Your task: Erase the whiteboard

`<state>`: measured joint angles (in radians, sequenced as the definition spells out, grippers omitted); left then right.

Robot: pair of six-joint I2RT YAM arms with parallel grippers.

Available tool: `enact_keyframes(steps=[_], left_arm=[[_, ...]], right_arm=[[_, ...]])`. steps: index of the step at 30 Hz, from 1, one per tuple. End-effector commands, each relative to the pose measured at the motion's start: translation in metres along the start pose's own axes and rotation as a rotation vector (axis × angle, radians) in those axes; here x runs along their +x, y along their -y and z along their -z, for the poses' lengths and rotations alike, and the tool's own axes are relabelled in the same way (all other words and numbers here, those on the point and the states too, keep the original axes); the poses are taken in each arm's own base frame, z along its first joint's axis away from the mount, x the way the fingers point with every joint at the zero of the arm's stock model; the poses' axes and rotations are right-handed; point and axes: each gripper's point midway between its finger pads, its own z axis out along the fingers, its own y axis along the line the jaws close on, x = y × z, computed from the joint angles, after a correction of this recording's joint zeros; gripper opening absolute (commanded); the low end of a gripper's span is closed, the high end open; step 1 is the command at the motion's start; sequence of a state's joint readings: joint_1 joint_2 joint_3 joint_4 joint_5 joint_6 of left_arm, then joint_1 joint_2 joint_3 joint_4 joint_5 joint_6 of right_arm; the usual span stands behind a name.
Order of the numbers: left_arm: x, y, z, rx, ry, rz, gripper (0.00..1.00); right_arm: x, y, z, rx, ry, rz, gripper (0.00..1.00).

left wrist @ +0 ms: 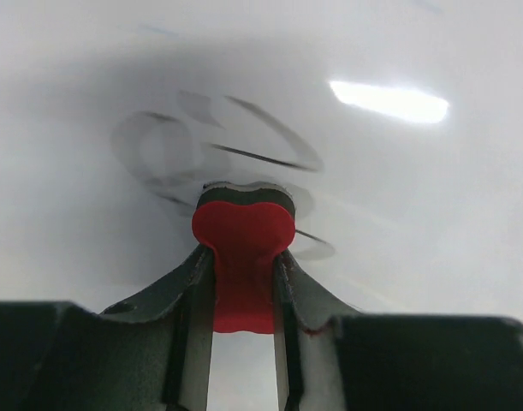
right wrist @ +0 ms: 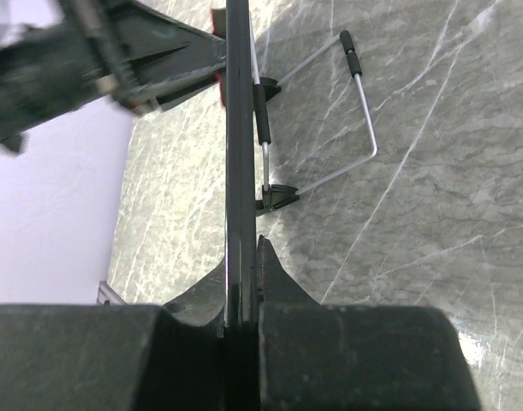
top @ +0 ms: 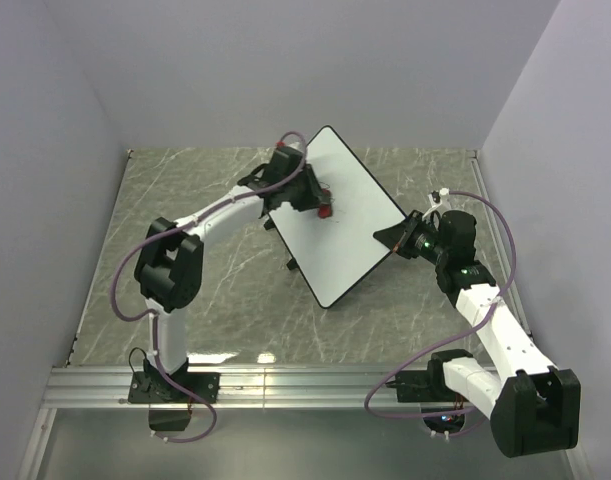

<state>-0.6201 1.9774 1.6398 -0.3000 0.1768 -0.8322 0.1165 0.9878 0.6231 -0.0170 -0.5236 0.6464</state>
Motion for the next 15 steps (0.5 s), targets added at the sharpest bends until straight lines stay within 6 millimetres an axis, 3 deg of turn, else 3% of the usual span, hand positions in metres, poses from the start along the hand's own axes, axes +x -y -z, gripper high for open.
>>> enact_keyframes(steps=[1,4,7,9,12,15], left_arm=[[0.035,-0.103,-0.033,-0.178,-0.118,0.061,0.0],[0.03,-0.129,-0.031,-0.198,-0.127,0.068,0.0],[0.023,-0.126,-0.027,-0.163,-0.134,0.04,0.0],[0.019,-0.108,-0.024,-0.108,-0.136,0.017,0.0],[0.022,-0.064,-0.016,-0.025,-0.145,-0.048,0.0],[0.043,-0.013,-0.012,0.069,-0.191,-0.115,0.0]], right_arm=[[0.038,-0.001,0.013,0.014,-0.17,0.022,0.0],[0.04,0.002,0.013,0.023,-0.175,0.019,0.0],[0.039,0.002,0.012,0.023,-0.175,0.017,0.0],[0.04,0.004,0.01,0.027,-0.181,0.015,0.0],[0.039,0.006,0.007,0.03,-0.182,0.012,0.0],[0.04,0.007,0.004,0.031,-0.185,0.004,0.0]])
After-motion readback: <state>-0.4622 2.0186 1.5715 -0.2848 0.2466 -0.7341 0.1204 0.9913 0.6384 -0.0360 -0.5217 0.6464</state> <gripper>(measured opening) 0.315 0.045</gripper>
